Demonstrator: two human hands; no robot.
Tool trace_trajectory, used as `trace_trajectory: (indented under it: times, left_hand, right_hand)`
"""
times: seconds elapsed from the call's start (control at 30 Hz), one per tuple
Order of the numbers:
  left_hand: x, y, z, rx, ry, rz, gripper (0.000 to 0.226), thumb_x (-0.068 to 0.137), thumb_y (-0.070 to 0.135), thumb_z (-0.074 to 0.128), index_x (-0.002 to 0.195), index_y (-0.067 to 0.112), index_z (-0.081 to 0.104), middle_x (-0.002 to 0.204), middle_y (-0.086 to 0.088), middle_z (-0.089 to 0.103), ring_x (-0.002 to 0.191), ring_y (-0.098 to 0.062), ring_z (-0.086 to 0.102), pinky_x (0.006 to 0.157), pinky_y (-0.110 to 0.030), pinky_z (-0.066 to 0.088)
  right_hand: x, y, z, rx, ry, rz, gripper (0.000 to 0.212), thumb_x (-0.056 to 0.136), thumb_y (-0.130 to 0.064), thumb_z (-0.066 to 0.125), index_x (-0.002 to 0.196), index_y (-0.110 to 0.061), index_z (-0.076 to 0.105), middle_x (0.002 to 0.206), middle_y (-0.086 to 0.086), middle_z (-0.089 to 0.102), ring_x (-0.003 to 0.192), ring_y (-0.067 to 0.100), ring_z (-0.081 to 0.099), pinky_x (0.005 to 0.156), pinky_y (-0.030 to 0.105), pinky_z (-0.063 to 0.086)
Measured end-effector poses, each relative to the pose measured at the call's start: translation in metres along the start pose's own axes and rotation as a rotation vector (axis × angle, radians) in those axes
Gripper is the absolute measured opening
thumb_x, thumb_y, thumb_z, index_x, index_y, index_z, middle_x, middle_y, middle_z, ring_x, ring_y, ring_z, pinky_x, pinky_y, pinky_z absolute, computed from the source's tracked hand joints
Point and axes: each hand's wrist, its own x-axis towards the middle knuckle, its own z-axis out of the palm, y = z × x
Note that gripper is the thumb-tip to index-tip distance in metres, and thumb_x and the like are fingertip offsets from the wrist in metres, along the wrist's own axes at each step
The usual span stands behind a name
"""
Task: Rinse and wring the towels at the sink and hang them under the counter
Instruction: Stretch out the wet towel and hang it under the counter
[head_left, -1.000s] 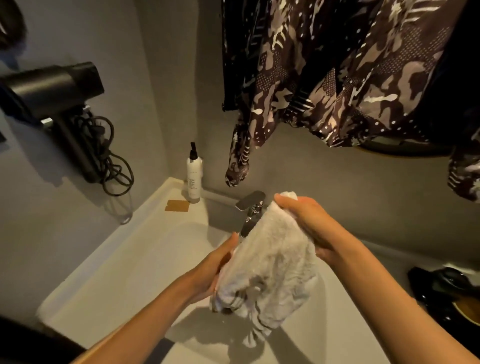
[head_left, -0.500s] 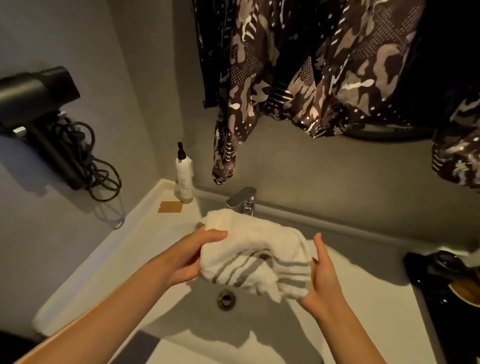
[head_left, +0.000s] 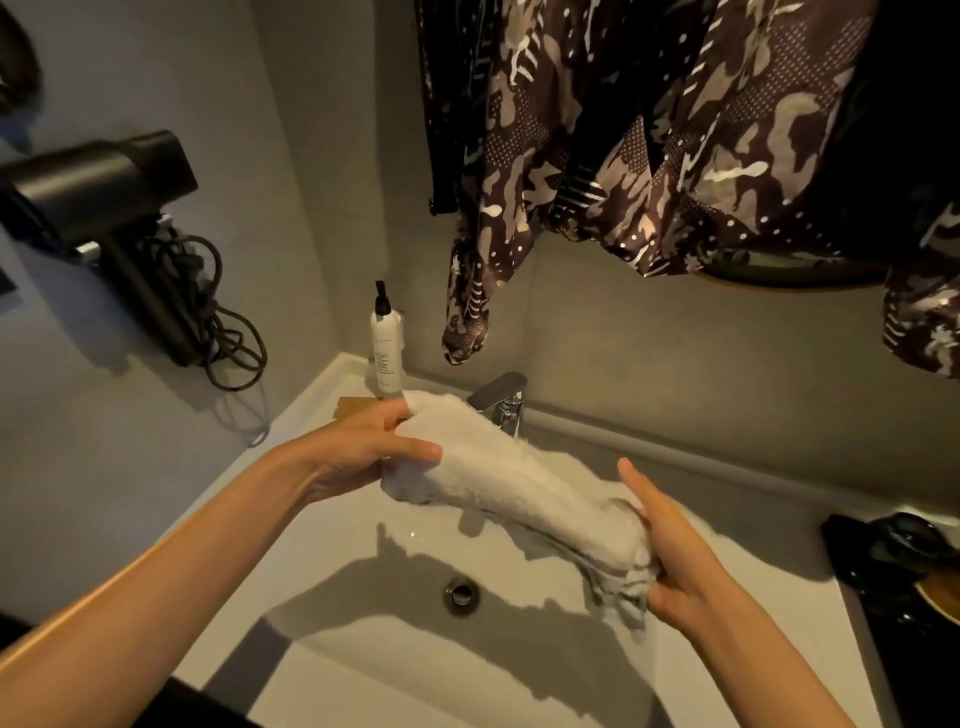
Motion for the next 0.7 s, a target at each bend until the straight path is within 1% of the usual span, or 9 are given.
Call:
trace_trajectory:
  times: [0.1, 0.17, 0.2, 0.27, 0.37, 0.43, 0.57, 0.63, 0.7]
  left_hand:
    - [0.001, 0.011, 0.011, 0.017, -0.078, -0.007, 0.054, 0.077, 0.005, 0.077, 0.128, 0.016, 0.062, 0.114, -0.005, 0.073, 0.107, -0.025, 0.067, 0.087, -0.042, 0.05]
    - [0.002, 0.018, 0.011, 0.028, -0.104, -0.02, 0.054, 0.077, 0.006, 0.077, 0.128, 0.017, 0.063, 0.114, -0.006, 0.074, 0.105, -0.023, 0.068, 0.084, -0.038, 0.051]
    - [0.001, 0.021, 0.005, 0.018, -0.095, -0.027, 0.053, 0.079, 0.006, 0.076, 0.129, 0.017, 0.063, 0.117, -0.008, 0.073, 0.106, -0.024, 0.069, 0.087, -0.038, 0.054]
    - [-0.002, 0.021, -0.01, 0.03, -0.034, -0.045, 0.046, 0.083, 0.008, 0.071, 0.128, 0.015, 0.063, 0.122, -0.012, 0.072, 0.108, -0.026, 0.069, 0.094, -0.039, 0.055]
    - [0.0, 0.013, -0.021, 0.319, 0.073, -0.023, 0.025, 0.089, 0.015, 0.071, 0.114, 0.011, 0.07, 0.113, -0.013, 0.072, 0.107, -0.03, 0.068, 0.09, -0.036, 0.056]
    - [0.006, 0.004, -0.022, 0.435, 0.207, -0.018, 0.021, 0.085, 0.02, 0.077, 0.101, 0.006, 0.074, 0.102, -0.01, 0.073, 0.094, -0.026, 0.067, 0.078, -0.03, 0.054]
    - [0.017, -0.013, -0.03, 0.405, 0.391, -0.016, 0.057, 0.061, 0.044, 0.087, 0.092, -0.001, 0.068, 0.084, -0.008, 0.066, 0.077, -0.022, 0.059, 0.072, -0.035, 0.046]
    - [0.02, -0.016, -0.028, 0.305, 0.446, 0.03, 0.039, 0.079, 0.03, 0.081, 0.103, 0.005, 0.062, 0.097, -0.01, 0.072, 0.083, -0.023, 0.063, 0.077, -0.036, 0.049]
    - [0.023, -0.014, -0.027, 0.207, 0.459, 0.126, 0.023, 0.093, 0.016, 0.067, 0.113, 0.013, 0.056, 0.114, -0.019, 0.071, 0.093, -0.028, 0.066, 0.085, -0.04, 0.053]
  right_hand:
    - [0.004, 0.019, 0.014, 0.018, -0.073, 0.217, 0.051, 0.083, -0.027, 0.068, 0.119, 0.008, 0.067, 0.113, 0.031, 0.07, 0.097, 0.043, 0.07, 0.097, 0.055, 0.048]
    - [0.014, 0.024, 0.013, 0.055, -0.068, 0.153, 0.043, 0.092, -0.015, 0.059, 0.128, 0.009, 0.061, 0.127, 0.032, 0.063, 0.119, 0.045, 0.06, 0.11, 0.057, 0.041]
    - [0.013, 0.024, 0.012, 0.089, -0.055, 0.092, 0.039, 0.094, -0.012, 0.054, 0.125, 0.009, 0.063, 0.125, 0.032, 0.064, 0.119, 0.044, 0.06, 0.111, 0.056, 0.04]
    - [0.012, 0.021, 0.006, 0.167, -0.036, -0.055, 0.032, 0.092, -0.009, 0.047, 0.106, 0.006, 0.071, 0.105, 0.026, 0.072, 0.098, 0.038, 0.069, 0.102, 0.051, 0.046]
    - [0.011, 0.016, -0.005, 0.196, -0.015, -0.262, 0.033, 0.092, -0.005, 0.044, 0.075, -0.002, 0.073, 0.074, 0.014, 0.073, 0.07, 0.026, 0.071, 0.079, 0.041, 0.05]
    - [0.015, 0.015, -0.009, 0.147, 0.044, -0.36, 0.023, 0.091, -0.006, 0.049, 0.083, 0.002, 0.07, 0.079, 0.016, 0.07, 0.08, 0.029, 0.067, 0.079, 0.041, 0.049]
    - [0.015, 0.015, -0.019, 0.077, 0.094, -0.477, 0.023, 0.092, -0.01, 0.057, 0.1, 0.011, 0.063, 0.092, 0.017, 0.059, 0.091, 0.029, 0.056, 0.083, 0.044, 0.045]
    - [0.006, 0.014, -0.022, -0.018, 0.136, -0.532, 0.022, 0.092, -0.009, 0.057, 0.097, 0.012, 0.065, 0.089, 0.014, 0.062, 0.087, 0.026, 0.056, 0.073, 0.036, 0.047]
    - [-0.001, 0.013, -0.024, -0.054, 0.166, -0.606, 0.023, 0.092, -0.005, 0.055, 0.082, -0.001, 0.076, 0.083, 0.008, 0.069, 0.083, 0.021, 0.058, 0.065, 0.029, 0.05]
